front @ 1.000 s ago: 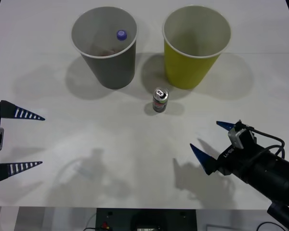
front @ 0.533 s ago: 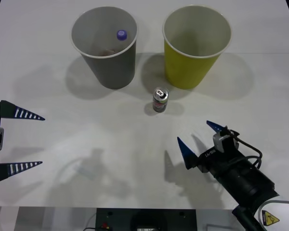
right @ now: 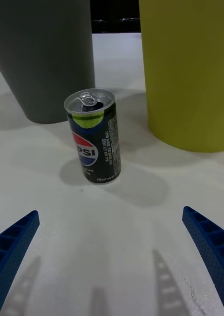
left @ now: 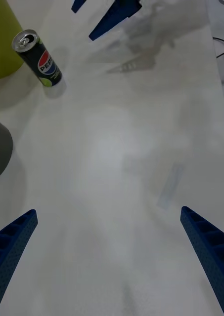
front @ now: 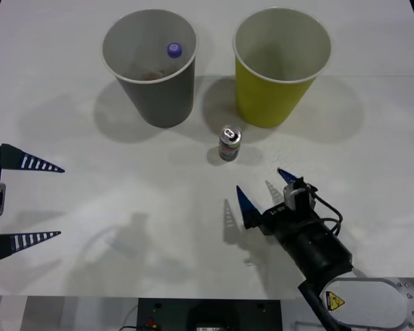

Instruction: Put the can into the green bin and the plastic bottle into the gray bin

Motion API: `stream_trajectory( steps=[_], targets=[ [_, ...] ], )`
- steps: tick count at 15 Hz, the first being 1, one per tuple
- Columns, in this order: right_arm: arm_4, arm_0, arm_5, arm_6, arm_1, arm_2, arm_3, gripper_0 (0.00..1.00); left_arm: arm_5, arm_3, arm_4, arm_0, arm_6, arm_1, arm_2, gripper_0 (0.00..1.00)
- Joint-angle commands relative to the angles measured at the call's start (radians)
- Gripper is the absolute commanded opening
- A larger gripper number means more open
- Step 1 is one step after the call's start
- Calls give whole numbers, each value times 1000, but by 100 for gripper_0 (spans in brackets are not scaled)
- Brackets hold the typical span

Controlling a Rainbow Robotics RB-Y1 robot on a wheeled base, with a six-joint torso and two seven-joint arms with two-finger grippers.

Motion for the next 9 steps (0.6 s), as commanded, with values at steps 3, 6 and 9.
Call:
stream_trajectory(
  steps=[3, 6, 9],
  targets=[
    [15, -33, 10, -55, 118, -5, 140, 100, 0, 0, 0, 0, 0, 0, 0, 100],
    [15, -44, 10, -61, 176, -17, 210, 100, 0, 0, 0, 0, 0, 0, 0, 100],
    [13, -55, 10, -62, 221, -25, 263, 100, 0, 0, 0, 0, 0, 0, 0, 100]
  ],
)
